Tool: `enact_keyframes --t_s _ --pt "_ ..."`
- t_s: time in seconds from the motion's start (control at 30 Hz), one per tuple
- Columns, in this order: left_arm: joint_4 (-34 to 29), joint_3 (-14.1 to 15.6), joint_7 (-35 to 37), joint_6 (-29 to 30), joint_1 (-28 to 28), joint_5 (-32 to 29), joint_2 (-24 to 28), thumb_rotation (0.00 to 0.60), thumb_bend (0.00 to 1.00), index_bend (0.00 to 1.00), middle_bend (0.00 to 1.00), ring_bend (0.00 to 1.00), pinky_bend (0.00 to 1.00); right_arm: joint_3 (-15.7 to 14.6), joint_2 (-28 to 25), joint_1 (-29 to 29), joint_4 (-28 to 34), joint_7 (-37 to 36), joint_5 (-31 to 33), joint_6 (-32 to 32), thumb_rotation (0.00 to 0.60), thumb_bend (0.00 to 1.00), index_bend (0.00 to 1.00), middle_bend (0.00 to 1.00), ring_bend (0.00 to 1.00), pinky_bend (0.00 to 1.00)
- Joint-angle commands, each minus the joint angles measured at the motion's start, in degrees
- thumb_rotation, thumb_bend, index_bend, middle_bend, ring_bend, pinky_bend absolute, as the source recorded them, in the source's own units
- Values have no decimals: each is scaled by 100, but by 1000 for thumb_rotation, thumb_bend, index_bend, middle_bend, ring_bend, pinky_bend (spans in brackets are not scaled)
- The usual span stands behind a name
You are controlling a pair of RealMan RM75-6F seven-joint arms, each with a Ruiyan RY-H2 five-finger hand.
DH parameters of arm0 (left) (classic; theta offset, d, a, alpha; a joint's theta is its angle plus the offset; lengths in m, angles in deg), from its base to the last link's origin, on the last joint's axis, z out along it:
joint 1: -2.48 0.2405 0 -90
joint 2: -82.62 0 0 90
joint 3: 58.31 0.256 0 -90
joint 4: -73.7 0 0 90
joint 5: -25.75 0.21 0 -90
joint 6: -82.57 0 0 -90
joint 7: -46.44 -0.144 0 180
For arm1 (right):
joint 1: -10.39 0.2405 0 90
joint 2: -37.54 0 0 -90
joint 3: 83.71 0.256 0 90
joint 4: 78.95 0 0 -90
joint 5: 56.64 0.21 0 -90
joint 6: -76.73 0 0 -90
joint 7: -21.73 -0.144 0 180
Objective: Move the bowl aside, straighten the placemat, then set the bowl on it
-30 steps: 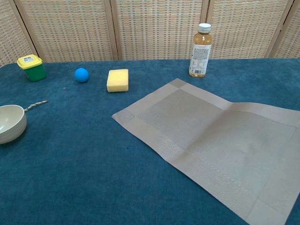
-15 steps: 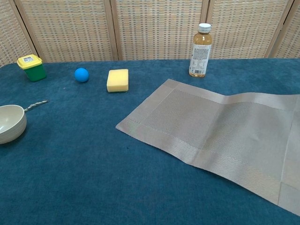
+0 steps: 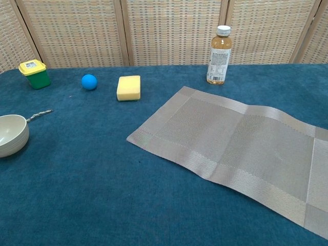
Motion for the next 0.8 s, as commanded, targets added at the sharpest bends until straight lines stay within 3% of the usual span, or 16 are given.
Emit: enact_keyframes --t_s 0.03,0.17,0.37,0.5,0.8 --pt "-18 5 -34 -39 -36 30 -33 600 88 26 0 0 0 -299 -426 -488 713 -352 -513 766 600 244 69 0 0 0" --pt "-97 -12 -201 -179 -163 73 -92 600 21 26 0 0 0 -547 -671 -739 1043 -387 -981 1258 600 235 67 0 0 0" --pt "-276 -151 -705 -434 -458 54 -180 600 19 26 0 0 0 -581 -826 -835 1182 -680 -1124 1407 600 232 67 0 0 0" --pt "-292 -414 -1217 -789 -892 -70 -427 600 19 27 0 0 0 -691 -977 -884 1348 -779 -1310 1453 600 231 67 0 0 0" --pt "464 -768 -1901 -1809 -1955 -531 -1389 600 20 26 0 0 0 -746 -1258 -974 1713 -1022 -1602 1687 600 231 49 0 0 0"
